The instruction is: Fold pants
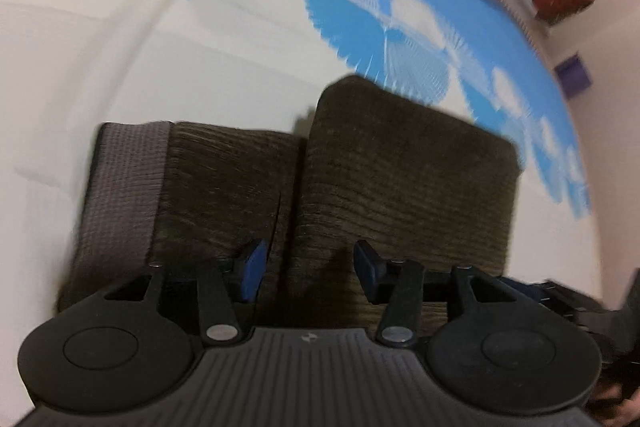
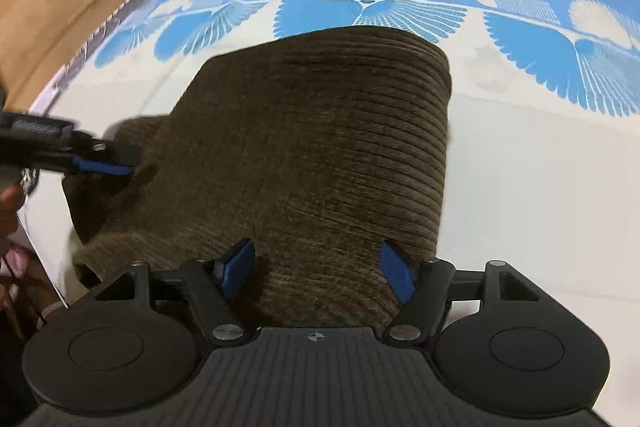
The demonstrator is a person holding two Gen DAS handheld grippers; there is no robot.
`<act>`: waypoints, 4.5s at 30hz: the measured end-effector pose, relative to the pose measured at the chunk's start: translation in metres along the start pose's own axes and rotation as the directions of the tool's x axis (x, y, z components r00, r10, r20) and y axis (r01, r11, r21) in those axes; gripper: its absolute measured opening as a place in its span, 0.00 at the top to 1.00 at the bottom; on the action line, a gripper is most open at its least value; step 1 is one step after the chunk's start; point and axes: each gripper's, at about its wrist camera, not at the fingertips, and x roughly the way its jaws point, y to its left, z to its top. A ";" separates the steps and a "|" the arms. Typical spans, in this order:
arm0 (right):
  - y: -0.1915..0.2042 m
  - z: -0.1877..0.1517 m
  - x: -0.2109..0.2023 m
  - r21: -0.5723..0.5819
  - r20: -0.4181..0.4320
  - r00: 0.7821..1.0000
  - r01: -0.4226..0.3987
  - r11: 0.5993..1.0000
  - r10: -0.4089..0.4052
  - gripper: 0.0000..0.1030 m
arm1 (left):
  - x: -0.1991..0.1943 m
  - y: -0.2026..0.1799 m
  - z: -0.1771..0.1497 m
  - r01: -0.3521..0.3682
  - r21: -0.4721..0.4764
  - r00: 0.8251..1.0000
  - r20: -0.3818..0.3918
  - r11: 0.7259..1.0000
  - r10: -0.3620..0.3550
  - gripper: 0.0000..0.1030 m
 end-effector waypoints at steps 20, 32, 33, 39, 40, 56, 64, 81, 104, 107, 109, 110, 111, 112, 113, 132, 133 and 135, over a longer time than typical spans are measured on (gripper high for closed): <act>0.034 0.000 -0.038 -0.211 0.110 0.976 -0.163 0.964 0.189 0.35 | -0.128 0.050 -0.021 -0.156 -0.037 0.955 0.248 0.987 0.160 0.94; 0.041 -0.014 0.002 -0.345 -0.029 0.998 0.034 0.938 -0.047 0.33 | -0.011 0.012 0.010 -0.002 0.017 0.999 0.044 1.000 0.001 0.53; 0.041 -0.015 0.000 -0.355 -0.027 0.999 0.029 0.934 -0.041 0.33 | 0.000 0.007 0.010 -0.009 0.036 1.000 0.022 0.999 0.009 0.53; 0.006 -0.001 -0.012 -0.134 -0.005 1.000 -0.015 0.991 0.015 0.35 | 0.005 -0.017 0.009 -0.085 0.138 0.996 0.033 0.987 0.081 0.85; 0.001 0.001 -0.014 -0.098 0.013 1.000 -0.006 0.995 0.007 0.35 | -0.011 -0.020 0.009 -0.074 0.138 0.996 0.063 0.988 0.066 0.85; -0.018 0.008 0.029 0.224 -0.024 0.991 -0.123 0.967 0.131 0.21 | -0.047 0.106 -0.001 -0.141 -0.231 0.984 0.076 0.963 0.163 0.06; -0.027 0.012 0.059 0.321 -0.037 0.974 -0.199 0.926 0.222 0.16 | -0.001 0.085 0.002 -0.048 -0.138 0.999 -0.014 0.989 0.047 0.08; -0.099 0.077 -0.086 0.236 0.182 0.972 -0.190 0.953 0.149 0.80 | -0.020 -0.109 0.046 0.103 0.044 0.982 0.156 0.994 -0.109 0.56; -0.278 0.031 -0.089 0.139 0.037 0.994 0.095 0.986 -0.101 0.67 | 0.125 -0.309 -0.031 0.084 0.629 0.993 -0.115 0.773 -0.014 0.57; -0.272 0.013 -0.049 0.008 -0.154 0.979 0.137 0.990 -0.135 0.68 | 0.141 -0.320 -0.055 0.008 0.741 0.992 -0.093 0.671 0.091 0.57; -0.272 0.025 -0.054 0.037 -0.160 0.978 0.140 0.989 -0.132 0.68 | 0.134 -0.323 -0.045 0.002 0.684 0.990 -0.103 0.730 0.094 0.61; -0.274 0.031 -0.057 0.070 -0.151 0.981 0.136 0.988 -0.124 0.68 | 0.127 -0.325 -0.041 -0.007 0.674 0.993 -0.081 0.739 0.083 0.61; -0.277 0.037 -0.063 0.077 -0.115 0.987 0.126 0.989 -0.116 0.68 | 0.119 -0.323 -0.035 -0.023 0.672 0.996 -0.046 0.740 0.073 0.61; -0.276 0.041 -0.071 0.069 -0.058 0.992 0.116 0.991 -0.112 0.68 | 0.113 -0.324 -0.031 -0.044 0.664 0.998 -0.008 0.747 0.066 0.61; -0.276 0.051 -0.079 0.073 0.010 0.993 0.113 0.991 -0.114 0.68 | 0.108 -0.324 -0.025 -0.055 0.641 0.998 0.018 0.765 0.056 0.61; -0.336 0.137 0.020 0.382 0.150 0.901 0.326 0.865 -0.406 0.64 | 0.133 -0.288 0.008 -0.134 0.538 0.990 0.044 0.832 0.131 0.69; -0.341 0.139 0.024 0.397 0.145 0.903 0.322 0.860 -0.405 0.64 | 0.129 -0.292 0.008 -0.143 0.550 0.989 0.060 0.823 0.132 0.70; -0.346 0.138 0.026 0.415 0.138 0.905 0.315 0.853 -0.402 0.64 | 0.118 -0.296 0.010 -0.138 0.548 0.990 0.099 0.825 0.100 0.70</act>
